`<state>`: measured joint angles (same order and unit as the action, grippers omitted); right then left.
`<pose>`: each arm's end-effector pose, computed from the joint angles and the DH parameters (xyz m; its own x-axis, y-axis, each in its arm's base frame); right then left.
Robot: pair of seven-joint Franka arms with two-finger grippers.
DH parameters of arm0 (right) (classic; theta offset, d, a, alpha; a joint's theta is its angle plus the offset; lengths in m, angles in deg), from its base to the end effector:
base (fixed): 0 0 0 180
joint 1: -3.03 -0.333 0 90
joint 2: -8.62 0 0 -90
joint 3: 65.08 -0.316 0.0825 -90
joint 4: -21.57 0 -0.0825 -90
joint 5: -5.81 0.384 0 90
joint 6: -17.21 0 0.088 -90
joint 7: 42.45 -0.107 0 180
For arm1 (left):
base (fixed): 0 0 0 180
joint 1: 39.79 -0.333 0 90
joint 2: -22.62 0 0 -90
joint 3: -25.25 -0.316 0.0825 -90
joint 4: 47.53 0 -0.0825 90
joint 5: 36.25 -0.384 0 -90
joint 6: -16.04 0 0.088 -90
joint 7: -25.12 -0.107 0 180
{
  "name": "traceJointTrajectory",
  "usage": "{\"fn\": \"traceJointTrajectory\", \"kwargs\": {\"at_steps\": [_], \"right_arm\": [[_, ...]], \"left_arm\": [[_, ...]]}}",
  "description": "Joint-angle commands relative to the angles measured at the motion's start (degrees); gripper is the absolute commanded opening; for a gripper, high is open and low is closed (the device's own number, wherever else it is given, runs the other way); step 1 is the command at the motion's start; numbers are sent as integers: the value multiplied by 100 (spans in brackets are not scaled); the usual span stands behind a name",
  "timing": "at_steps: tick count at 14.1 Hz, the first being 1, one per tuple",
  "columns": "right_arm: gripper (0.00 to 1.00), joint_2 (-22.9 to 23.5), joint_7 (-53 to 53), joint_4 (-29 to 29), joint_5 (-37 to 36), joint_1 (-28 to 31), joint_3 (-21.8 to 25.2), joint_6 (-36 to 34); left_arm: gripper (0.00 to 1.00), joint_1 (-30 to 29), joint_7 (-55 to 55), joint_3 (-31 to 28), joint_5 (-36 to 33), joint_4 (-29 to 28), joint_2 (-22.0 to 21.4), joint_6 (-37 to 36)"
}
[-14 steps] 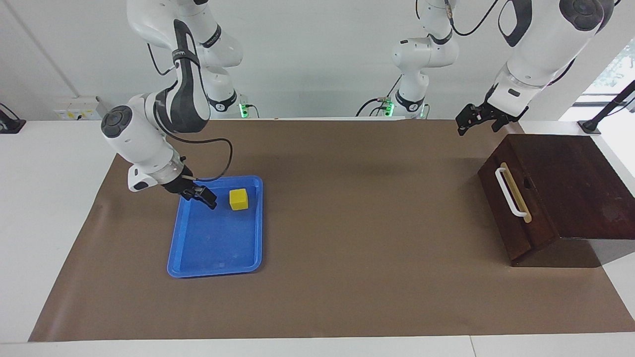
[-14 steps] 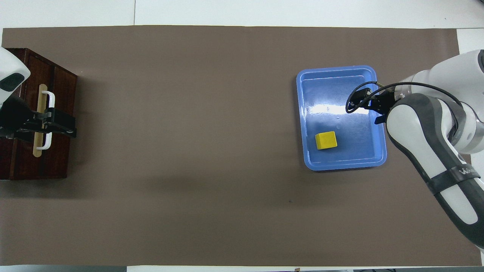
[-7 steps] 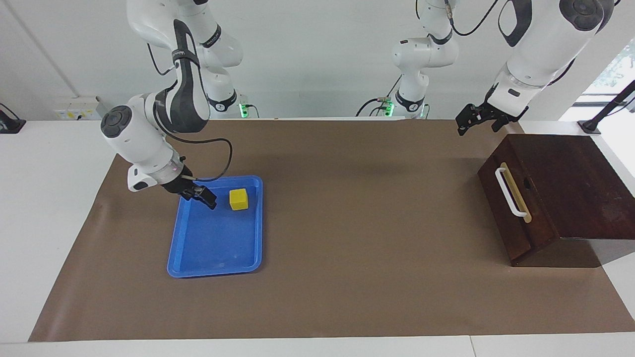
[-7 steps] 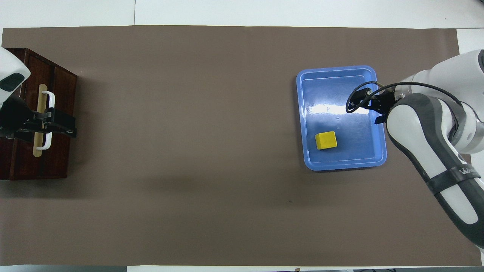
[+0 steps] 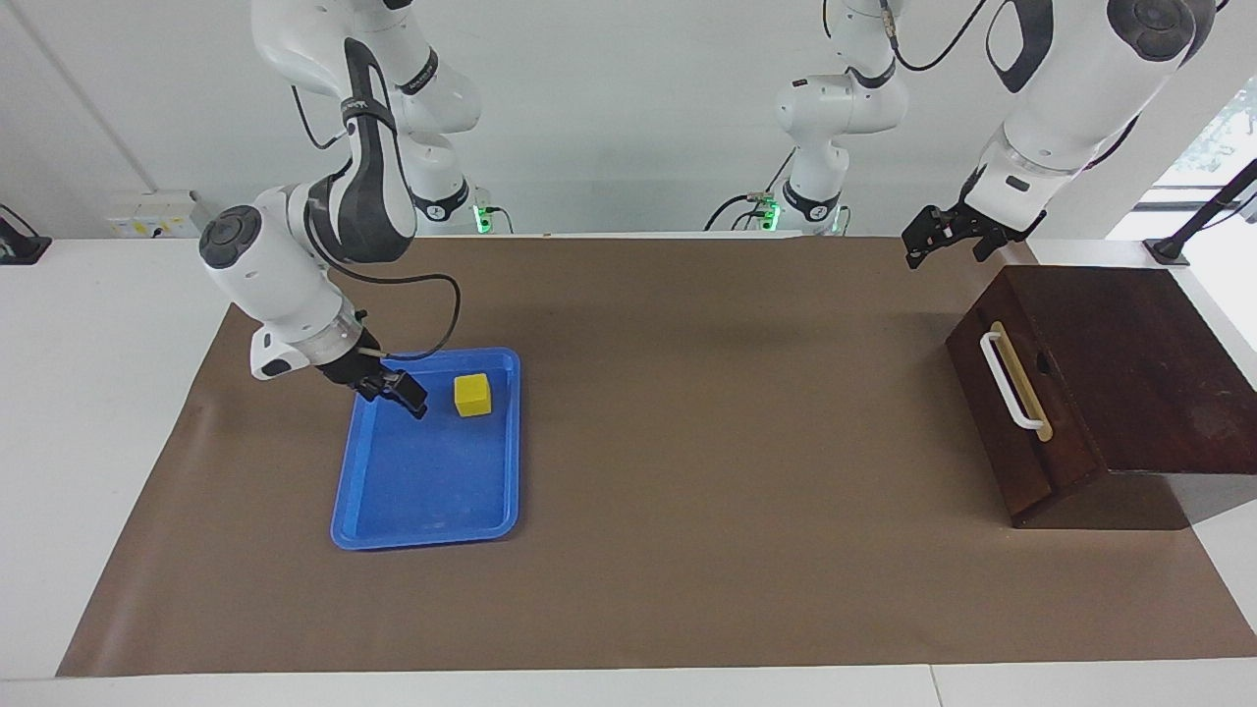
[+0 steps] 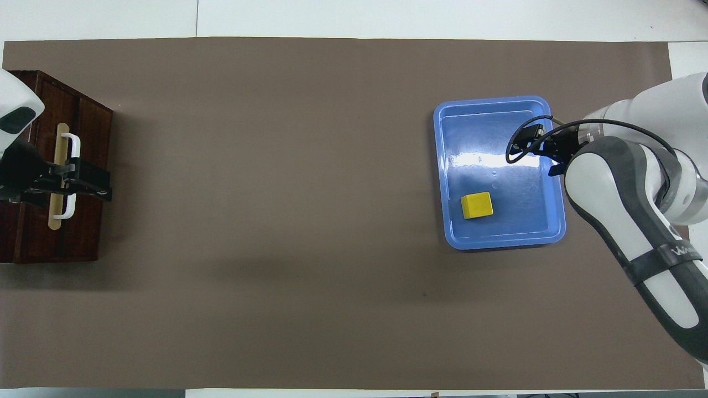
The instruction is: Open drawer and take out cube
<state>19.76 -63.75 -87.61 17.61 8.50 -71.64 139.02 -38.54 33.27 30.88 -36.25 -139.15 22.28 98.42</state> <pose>0.6061 0.0178 0.4015 0.8962 -0.4398 -0.0578 -0.4423 -0.8765 -0.1902 0.5329 -0.0645 0.6040 0.9879 0.0237 -0.1531 0.0205 -0.9995 -0.0225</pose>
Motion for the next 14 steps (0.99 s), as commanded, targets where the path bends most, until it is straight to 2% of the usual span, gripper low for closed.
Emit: {"fn": "traceJointTrajectory", "kwargs": {"at_steps": [1,7,10,14], "right_arm": [[100,-59,83,124,-46,25,-30,2],[100,-331,353,247,-125,-81,-30,-675],[100,-349,1117,633,-160,-72,-13,-1263],[100,-489,1935,1231,-818,-81,-12,-2081]], "left_arm": [[100,86,3,-89,79,-154,-150,85],[100,165,-6,-36,70,-136,-141,190],[100,112,-15,-36,70,-145,-141,190],[100,86,3,-45,70,-154,-150,182]]}}
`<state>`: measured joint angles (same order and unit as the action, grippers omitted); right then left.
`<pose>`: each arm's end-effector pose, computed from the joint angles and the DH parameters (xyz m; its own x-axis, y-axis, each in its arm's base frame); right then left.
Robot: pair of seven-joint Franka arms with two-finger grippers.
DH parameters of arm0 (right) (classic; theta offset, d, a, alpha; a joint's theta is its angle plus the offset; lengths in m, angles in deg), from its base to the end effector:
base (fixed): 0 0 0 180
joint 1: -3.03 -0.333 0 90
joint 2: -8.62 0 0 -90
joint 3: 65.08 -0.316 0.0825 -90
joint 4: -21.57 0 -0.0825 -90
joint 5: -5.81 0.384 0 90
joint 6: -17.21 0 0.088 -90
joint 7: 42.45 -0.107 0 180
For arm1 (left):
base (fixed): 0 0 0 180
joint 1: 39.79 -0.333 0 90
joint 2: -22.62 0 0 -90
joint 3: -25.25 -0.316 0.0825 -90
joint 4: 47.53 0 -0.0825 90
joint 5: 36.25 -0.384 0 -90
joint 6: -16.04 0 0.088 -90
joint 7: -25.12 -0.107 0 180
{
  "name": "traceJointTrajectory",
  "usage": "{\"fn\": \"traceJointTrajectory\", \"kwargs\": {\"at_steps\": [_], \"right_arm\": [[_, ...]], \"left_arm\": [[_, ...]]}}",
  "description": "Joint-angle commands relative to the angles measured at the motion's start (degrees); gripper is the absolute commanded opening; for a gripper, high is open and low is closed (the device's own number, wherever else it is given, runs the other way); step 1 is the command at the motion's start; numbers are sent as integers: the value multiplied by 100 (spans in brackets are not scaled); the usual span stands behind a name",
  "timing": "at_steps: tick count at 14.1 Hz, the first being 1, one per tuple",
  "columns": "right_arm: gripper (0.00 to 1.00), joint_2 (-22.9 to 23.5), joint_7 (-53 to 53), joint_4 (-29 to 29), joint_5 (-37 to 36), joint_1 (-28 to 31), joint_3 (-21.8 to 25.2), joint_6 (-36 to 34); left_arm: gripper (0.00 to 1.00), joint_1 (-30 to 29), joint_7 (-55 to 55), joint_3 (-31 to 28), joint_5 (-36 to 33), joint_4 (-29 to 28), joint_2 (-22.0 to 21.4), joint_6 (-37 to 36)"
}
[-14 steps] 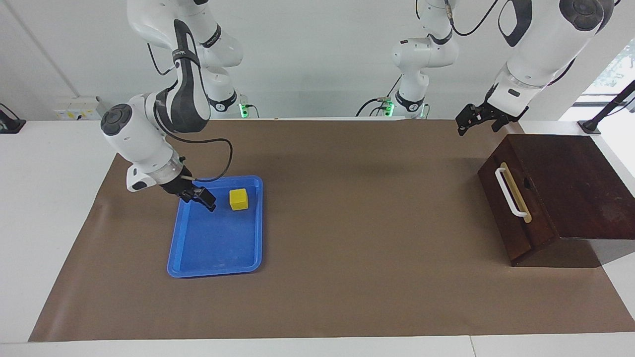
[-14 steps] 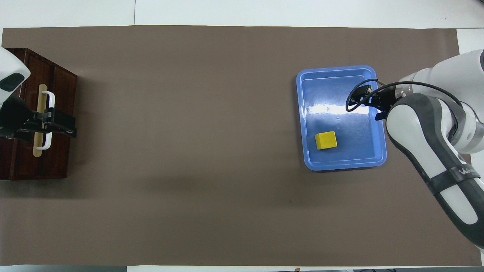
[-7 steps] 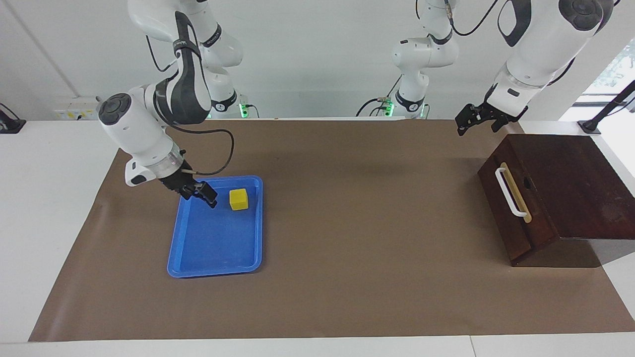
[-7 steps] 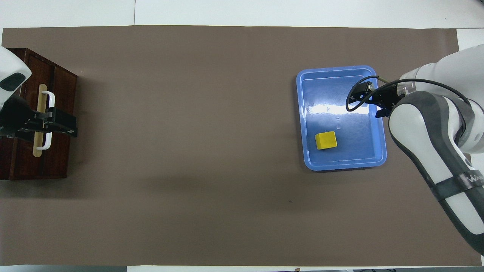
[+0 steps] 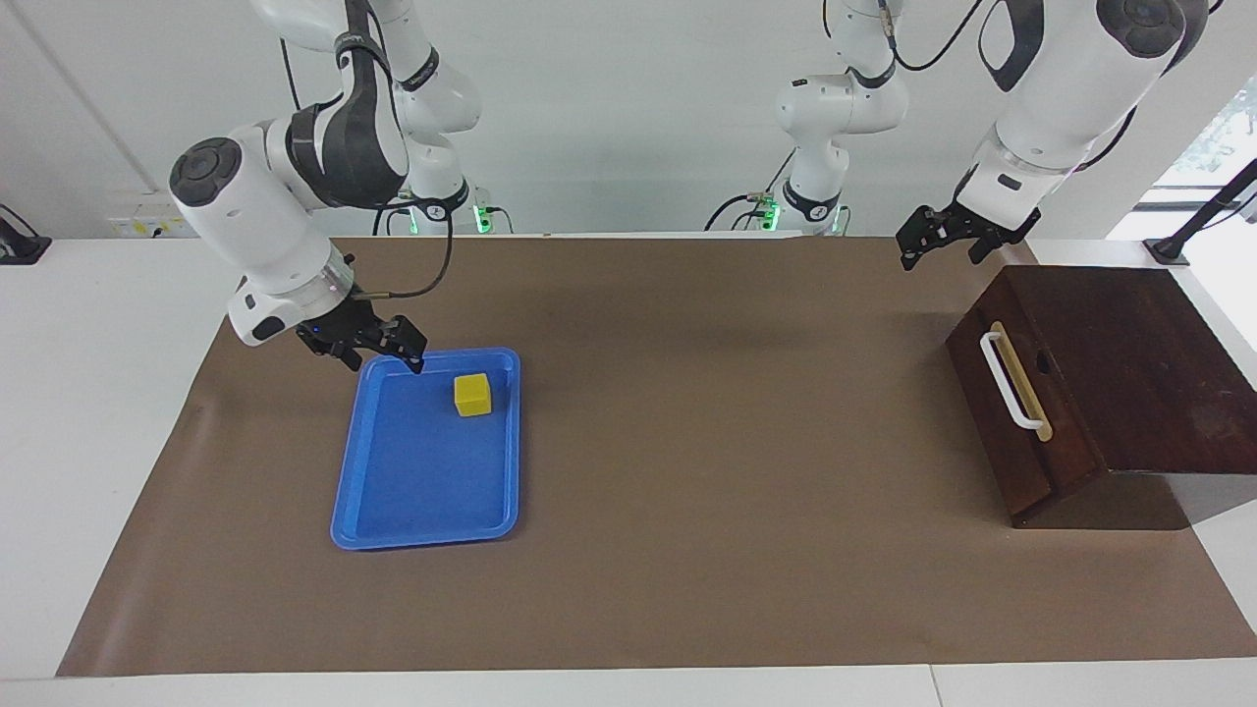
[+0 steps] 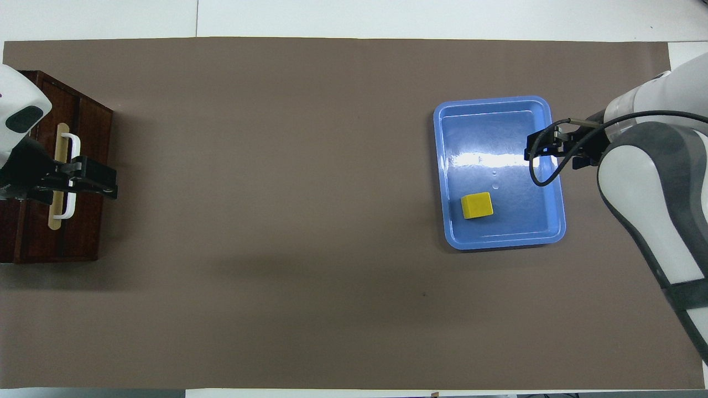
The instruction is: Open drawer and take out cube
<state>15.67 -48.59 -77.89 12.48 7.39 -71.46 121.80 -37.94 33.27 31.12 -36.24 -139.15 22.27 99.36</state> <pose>0.5961 0.0277 0.4977 0.9938 -0.1005 -0.0479 -0.1057 -0.9871 -0.1205 0.5338 -0.0725 0.6053 0.9905 0.0089 -0.1369 0.0062 -0.9998 -0.0201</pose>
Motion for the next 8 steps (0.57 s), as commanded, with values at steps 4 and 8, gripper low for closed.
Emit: {"fn": "traceJointTrajectory", "kwargs": {"at_steps": [4,8], "right_arm": [[100,-458,483,524,-517,21,-74,-1097],[100,-950,430,551,-832,-260,-101,-1738]], "left_arm": [[100,-35,-24,-113,79,-172,-158,87],[100,-62,-50,-113,88,-154,-150,105]]}}
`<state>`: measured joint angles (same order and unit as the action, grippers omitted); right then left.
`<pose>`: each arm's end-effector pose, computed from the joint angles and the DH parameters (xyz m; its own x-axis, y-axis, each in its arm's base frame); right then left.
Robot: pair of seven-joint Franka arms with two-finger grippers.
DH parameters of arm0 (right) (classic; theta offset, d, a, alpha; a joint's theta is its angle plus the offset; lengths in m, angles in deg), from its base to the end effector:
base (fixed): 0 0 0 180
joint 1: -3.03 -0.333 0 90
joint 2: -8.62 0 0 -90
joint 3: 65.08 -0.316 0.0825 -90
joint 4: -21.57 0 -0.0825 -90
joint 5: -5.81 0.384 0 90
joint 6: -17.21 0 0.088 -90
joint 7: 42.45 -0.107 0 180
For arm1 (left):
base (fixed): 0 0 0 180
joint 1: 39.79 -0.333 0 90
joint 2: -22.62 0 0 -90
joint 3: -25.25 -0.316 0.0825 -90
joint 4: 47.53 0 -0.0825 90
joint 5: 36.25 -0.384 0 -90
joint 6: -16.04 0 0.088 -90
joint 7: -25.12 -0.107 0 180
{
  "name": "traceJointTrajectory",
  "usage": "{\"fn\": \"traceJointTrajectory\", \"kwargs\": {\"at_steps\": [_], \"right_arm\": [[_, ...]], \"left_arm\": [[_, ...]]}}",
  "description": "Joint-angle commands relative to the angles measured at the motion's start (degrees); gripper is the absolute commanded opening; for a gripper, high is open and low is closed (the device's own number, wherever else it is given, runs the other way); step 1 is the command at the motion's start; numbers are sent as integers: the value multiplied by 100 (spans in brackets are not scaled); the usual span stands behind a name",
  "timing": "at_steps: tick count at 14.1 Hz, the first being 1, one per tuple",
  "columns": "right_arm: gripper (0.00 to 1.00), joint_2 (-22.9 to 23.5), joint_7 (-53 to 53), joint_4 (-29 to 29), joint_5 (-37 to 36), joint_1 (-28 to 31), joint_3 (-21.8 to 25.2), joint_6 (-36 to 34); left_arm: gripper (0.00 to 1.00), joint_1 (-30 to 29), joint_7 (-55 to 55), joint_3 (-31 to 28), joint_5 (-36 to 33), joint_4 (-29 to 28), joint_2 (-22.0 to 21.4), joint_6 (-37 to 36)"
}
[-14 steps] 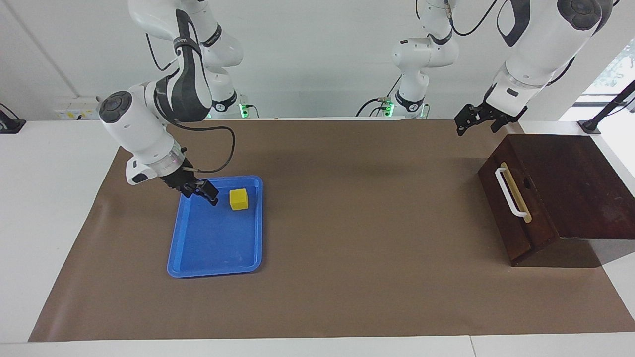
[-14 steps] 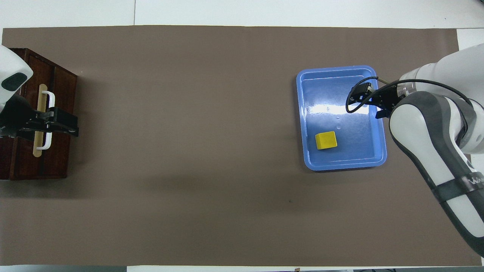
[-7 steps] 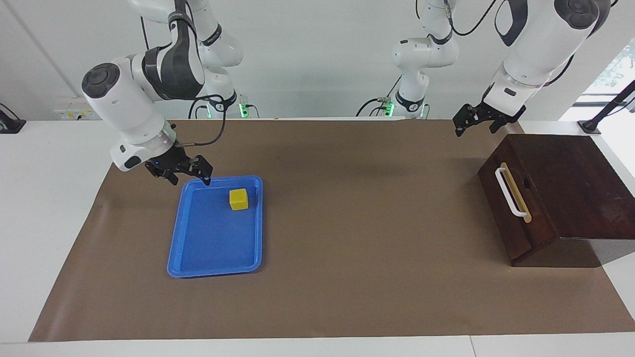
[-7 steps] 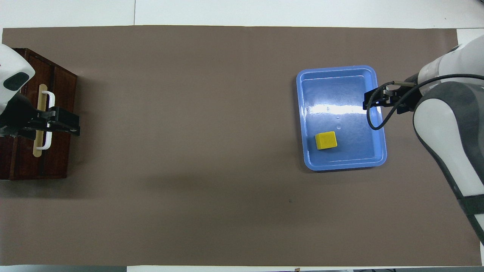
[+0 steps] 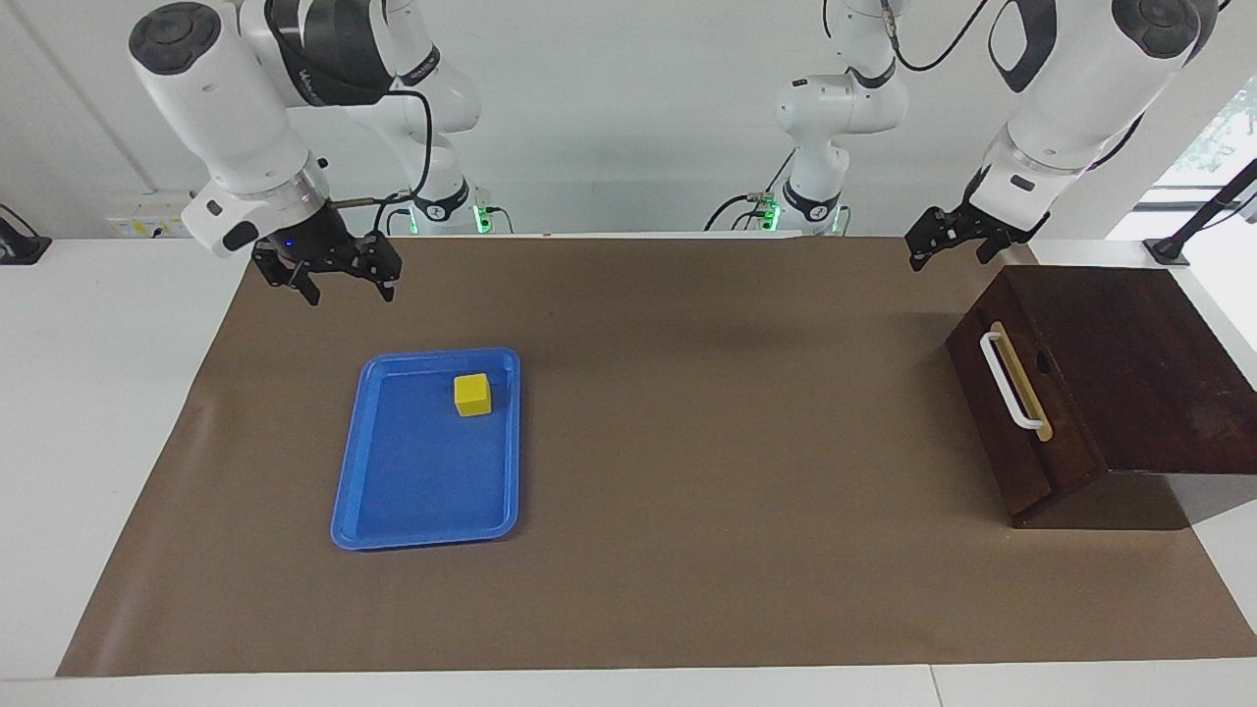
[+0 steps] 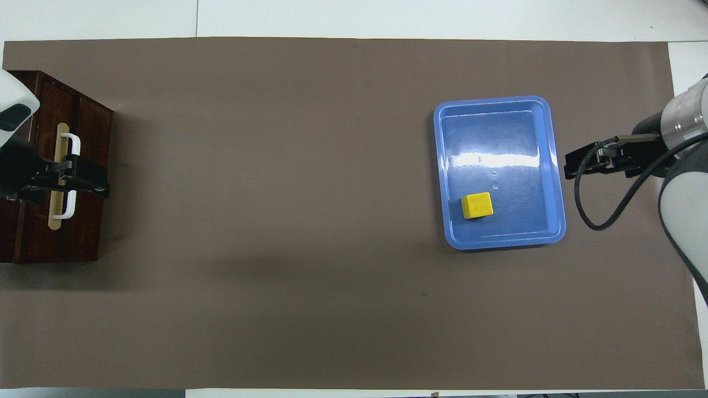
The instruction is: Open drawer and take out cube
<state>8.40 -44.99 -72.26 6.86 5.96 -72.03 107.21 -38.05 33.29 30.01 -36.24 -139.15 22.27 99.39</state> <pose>0.5493 0.0407 0.5951 0.9976 0.0257 -0.0637 0.0248 -0.9996 -0.0150 0.5352 -0.0611 0.6054 0.9902 0.0303 -0.1364 0.0278 -0.9994 -0.0199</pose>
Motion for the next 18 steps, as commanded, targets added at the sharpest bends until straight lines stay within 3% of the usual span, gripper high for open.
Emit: {"fn": "traceJointTrajectory", "kwargs": {"at_steps": [1,6,9,18], "right_arm": [[100,-267,70,-4,-280,-125,-43,-394],[100,-320,-18,22,-439,6,-43,-535],[100,-356,8,276,-342,138,-52,-1106],[100,-408,-9,84,-96,252,-26,-870]], "left_arm": [[100,-51,-52,-1,88,-154,-150,111],[100,-51,-52,-1,114,-154,-141,190],[100,-59,-61,-10,211,-145,-141,182],[100,-235,-755,-10,211,-128,-150,296]]}}
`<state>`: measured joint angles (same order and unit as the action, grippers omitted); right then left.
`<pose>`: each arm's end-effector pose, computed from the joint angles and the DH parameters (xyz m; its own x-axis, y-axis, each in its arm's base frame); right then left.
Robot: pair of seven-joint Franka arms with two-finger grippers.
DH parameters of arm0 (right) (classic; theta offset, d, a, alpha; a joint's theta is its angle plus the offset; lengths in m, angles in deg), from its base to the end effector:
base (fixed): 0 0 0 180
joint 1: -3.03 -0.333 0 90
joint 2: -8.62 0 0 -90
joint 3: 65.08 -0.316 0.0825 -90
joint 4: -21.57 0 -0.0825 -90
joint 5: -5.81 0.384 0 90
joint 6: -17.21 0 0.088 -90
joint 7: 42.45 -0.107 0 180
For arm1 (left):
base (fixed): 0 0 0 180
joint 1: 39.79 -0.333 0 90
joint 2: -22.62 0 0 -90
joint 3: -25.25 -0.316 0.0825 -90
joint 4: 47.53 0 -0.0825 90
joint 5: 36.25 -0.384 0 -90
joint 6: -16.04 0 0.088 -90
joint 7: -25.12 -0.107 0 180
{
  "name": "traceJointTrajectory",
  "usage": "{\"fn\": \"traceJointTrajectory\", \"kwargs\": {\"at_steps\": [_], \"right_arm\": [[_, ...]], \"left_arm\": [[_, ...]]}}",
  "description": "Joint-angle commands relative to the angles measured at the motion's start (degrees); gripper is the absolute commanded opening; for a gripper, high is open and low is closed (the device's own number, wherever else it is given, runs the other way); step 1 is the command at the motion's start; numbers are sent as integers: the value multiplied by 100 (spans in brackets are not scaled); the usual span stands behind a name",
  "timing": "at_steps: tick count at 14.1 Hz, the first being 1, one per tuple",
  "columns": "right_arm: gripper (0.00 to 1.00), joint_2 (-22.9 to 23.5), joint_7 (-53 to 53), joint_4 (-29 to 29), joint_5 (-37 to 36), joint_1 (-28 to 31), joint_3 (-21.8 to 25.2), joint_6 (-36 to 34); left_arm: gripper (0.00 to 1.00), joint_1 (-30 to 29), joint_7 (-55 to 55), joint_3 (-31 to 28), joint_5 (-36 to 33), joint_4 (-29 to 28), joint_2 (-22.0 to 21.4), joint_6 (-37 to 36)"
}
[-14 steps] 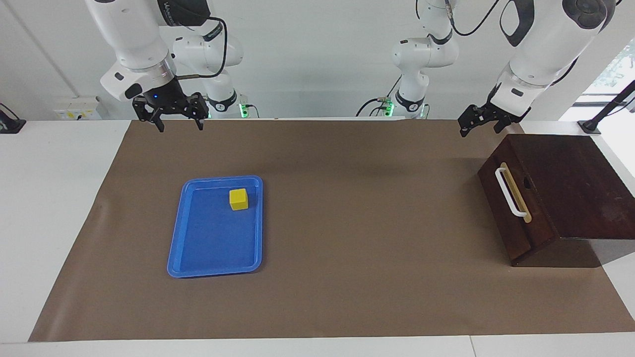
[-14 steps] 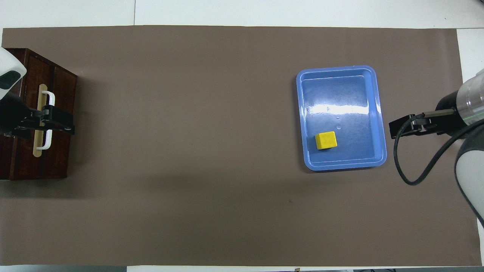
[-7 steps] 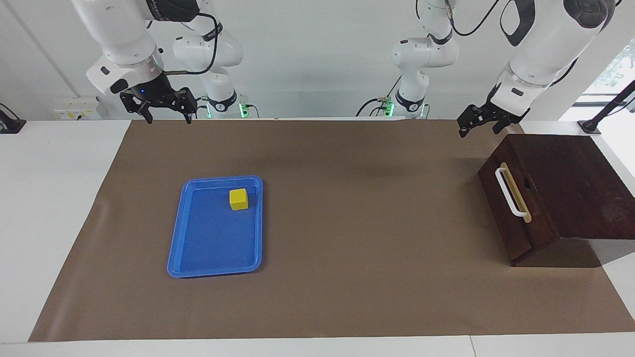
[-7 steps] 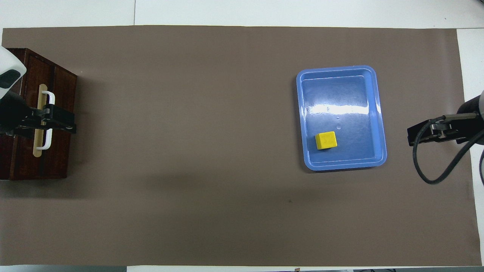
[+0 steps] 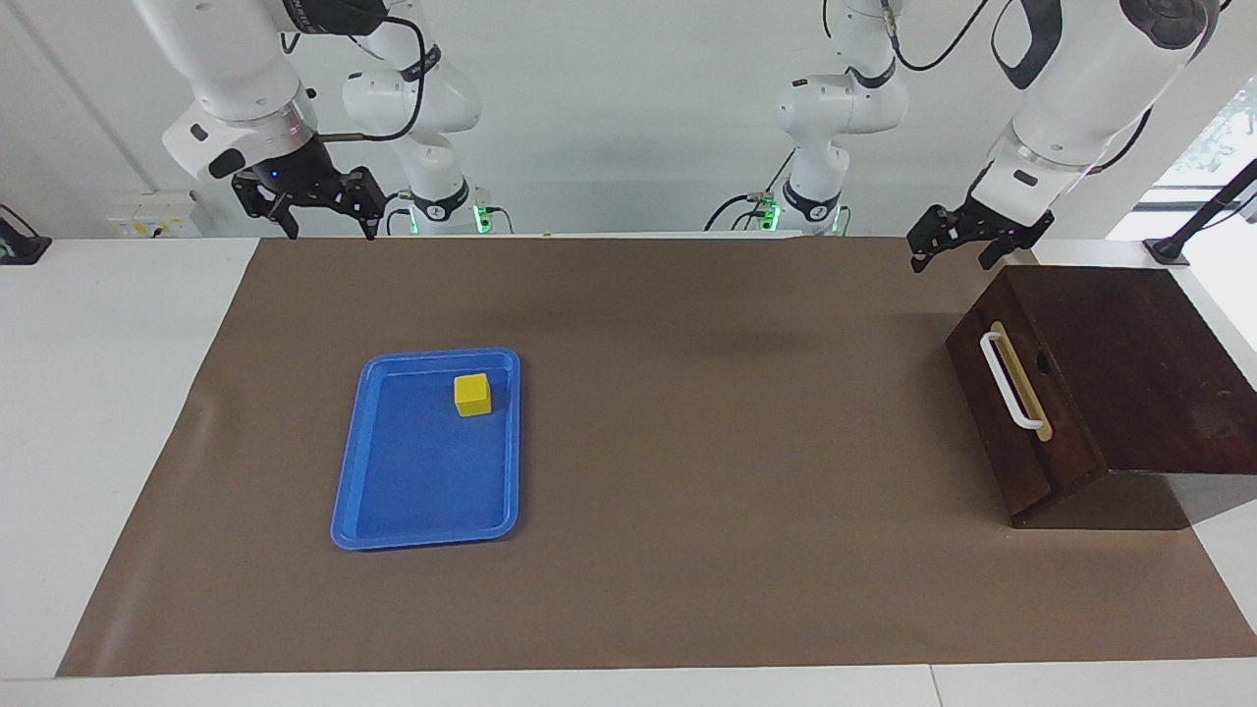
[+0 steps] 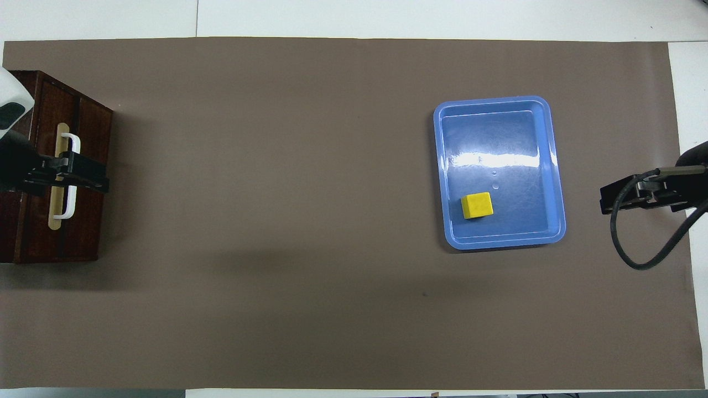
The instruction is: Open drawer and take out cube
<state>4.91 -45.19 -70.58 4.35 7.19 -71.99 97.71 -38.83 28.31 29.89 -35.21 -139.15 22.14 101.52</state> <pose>0.5155 0.0239 0.6283 0.9906 -0.0058 -0.1368 -0.0003 -0.9992 0.0398 0.5396 -0.0552 0.6094 0.9941 -0.0429 -0.0995 -0.0420 -0.9990 0.0120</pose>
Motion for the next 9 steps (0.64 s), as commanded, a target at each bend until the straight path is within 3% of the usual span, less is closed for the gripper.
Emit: {"fn": "traceJointTrajectory", "kwargs": {"at_steps": [1,9], "right_arm": [[100,-60,11,-75,199,146,-30,88],[100,-60,82,-75,287,173,22,97]], "left_arm": [[100,-158,-257,2,107,-137,-137,83],[100,-88,-161,37,116,-128,-137,-49]]}}
